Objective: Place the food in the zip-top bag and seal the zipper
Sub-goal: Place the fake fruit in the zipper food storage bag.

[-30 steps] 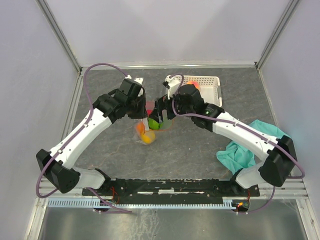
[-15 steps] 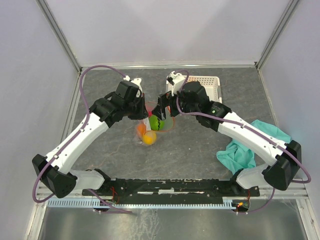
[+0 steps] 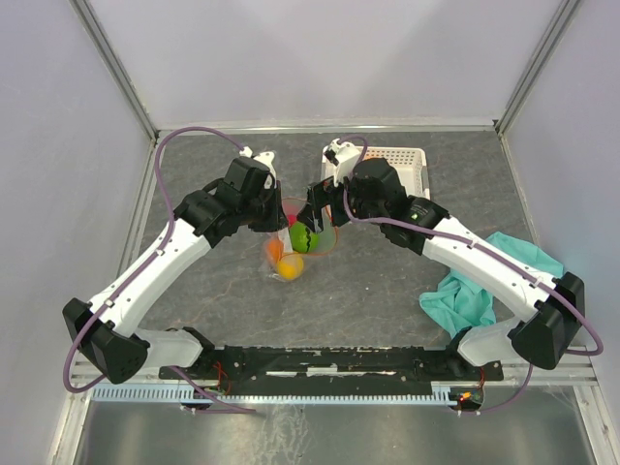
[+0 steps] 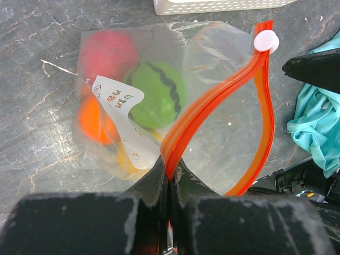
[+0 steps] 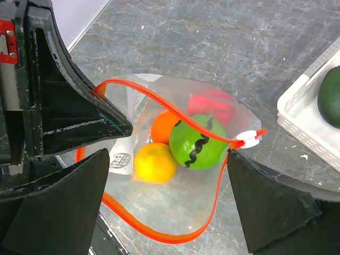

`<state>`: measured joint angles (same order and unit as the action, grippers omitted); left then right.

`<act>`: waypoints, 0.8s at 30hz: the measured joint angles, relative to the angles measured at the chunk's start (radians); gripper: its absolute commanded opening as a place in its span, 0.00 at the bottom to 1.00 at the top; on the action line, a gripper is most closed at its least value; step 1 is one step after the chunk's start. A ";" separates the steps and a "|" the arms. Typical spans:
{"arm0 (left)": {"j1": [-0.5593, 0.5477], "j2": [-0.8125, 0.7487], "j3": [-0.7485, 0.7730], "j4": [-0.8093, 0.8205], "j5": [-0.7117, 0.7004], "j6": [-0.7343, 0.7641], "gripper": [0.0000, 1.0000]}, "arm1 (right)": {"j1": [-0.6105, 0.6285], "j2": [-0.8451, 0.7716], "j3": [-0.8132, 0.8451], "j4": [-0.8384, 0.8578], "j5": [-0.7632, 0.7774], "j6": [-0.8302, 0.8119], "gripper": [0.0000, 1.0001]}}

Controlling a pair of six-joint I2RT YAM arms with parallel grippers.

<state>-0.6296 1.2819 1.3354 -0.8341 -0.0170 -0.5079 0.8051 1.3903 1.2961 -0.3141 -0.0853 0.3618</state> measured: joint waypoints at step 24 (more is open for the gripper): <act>0.000 0.000 0.000 -0.008 -0.070 0.001 0.03 | -0.095 -0.074 -0.005 -0.008 0.092 -0.100 0.99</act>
<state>-0.6296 1.2819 1.3354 -0.8421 -0.0872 -0.5072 0.7101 1.3159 1.2915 -0.3225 0.0063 0.2623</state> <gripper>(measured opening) 0.042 0.991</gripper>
